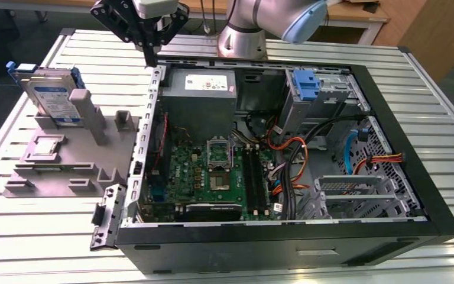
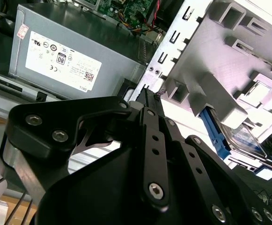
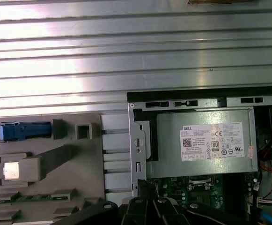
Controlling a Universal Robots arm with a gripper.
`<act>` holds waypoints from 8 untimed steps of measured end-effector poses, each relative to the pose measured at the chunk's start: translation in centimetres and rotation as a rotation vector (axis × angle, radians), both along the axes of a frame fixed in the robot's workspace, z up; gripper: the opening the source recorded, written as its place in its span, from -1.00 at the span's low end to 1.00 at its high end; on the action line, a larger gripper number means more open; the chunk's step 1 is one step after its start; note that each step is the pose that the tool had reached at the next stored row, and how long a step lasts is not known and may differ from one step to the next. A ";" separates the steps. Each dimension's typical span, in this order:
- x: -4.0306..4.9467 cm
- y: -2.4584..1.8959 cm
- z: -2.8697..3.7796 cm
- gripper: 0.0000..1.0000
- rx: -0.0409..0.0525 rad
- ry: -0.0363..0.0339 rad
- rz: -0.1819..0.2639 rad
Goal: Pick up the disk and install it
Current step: 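Reach for the disk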
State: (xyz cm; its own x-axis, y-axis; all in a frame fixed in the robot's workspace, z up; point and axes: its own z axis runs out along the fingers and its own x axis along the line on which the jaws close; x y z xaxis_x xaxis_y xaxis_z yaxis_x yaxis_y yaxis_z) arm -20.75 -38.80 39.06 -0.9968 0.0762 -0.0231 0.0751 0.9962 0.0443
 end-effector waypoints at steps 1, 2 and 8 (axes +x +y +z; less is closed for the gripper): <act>0.00 0.00 0.00 -0.80 0.0000 0.0000 0.000; 0.00 0.00 0.00 -0.80 -0.0001 0.0001 0.000; -0.12 0.01 0.00 -0.80 0.0000 0.0000 0.000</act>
State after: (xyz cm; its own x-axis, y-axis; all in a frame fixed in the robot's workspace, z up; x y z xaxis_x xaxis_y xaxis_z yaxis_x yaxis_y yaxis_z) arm -20.87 -38.80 39.06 -0.9968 0.0763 -0.0230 0.0752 0.9962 0.0442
